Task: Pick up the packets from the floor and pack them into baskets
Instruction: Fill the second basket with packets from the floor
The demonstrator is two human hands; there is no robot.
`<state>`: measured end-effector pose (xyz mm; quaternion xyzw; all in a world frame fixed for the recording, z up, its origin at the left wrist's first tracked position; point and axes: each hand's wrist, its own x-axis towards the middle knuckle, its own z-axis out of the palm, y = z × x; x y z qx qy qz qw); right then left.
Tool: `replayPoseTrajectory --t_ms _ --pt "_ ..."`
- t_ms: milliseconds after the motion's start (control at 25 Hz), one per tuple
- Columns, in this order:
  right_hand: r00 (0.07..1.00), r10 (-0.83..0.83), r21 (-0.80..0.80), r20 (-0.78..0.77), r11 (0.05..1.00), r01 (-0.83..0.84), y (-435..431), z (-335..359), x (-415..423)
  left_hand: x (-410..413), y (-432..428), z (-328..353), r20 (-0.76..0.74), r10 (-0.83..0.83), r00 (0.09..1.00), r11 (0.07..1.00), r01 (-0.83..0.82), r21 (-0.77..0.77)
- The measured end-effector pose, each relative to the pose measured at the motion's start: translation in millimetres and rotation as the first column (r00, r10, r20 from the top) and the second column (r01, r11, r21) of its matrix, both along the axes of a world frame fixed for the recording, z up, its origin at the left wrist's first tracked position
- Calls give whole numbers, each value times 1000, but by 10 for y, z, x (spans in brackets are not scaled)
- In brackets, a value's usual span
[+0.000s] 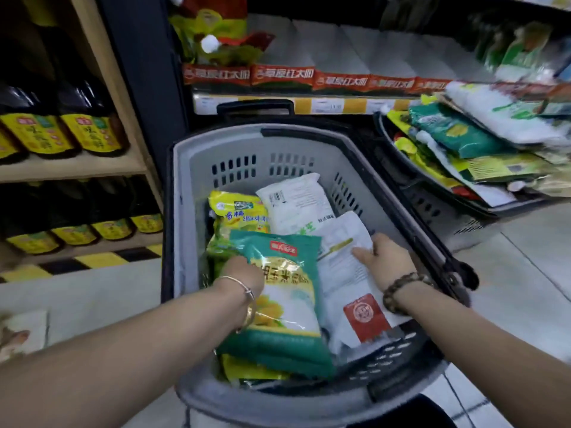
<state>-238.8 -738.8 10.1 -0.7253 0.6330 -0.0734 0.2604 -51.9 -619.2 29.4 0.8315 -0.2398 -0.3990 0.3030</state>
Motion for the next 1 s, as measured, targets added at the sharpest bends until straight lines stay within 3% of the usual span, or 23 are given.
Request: replayPoseTrajectory --t_ms 120,200,280,320,440,640,720,1000 --pt "969 124 60 -212 992 -114 19 17 42 7 93 11 86 37 996 992 -47 115" --pt "907 243 40 -345 969 -244 75 11 67 -36 163 -21 256 -150 955 984 119 133" --pt "826 406 63 -391 907 -417 133 -19 135 -123 177 -94 456 -523 720 852 426 304" --pt "782 487 122 -390 869 -480 150 -45 168 -156 155 -139 449 -641 622 767 520 375" --pt "632 658 385 -410 753 -534 179 -149 182 -252 53 -240 236 -762 604 629 603 491" --pt "513 735 551 -444 675 -490 228 -274 166 -491 -75 -342 216 -844 491 494 554 671" --pt "502 732 567 -462 678 -468 239 -319 196 -533 -112 -392 240 -853 464 485 530 696" --pt "472 730 567 -494 682 -461 231 -306 212 -505 -119 -429 263 -830 492 530 551 644"
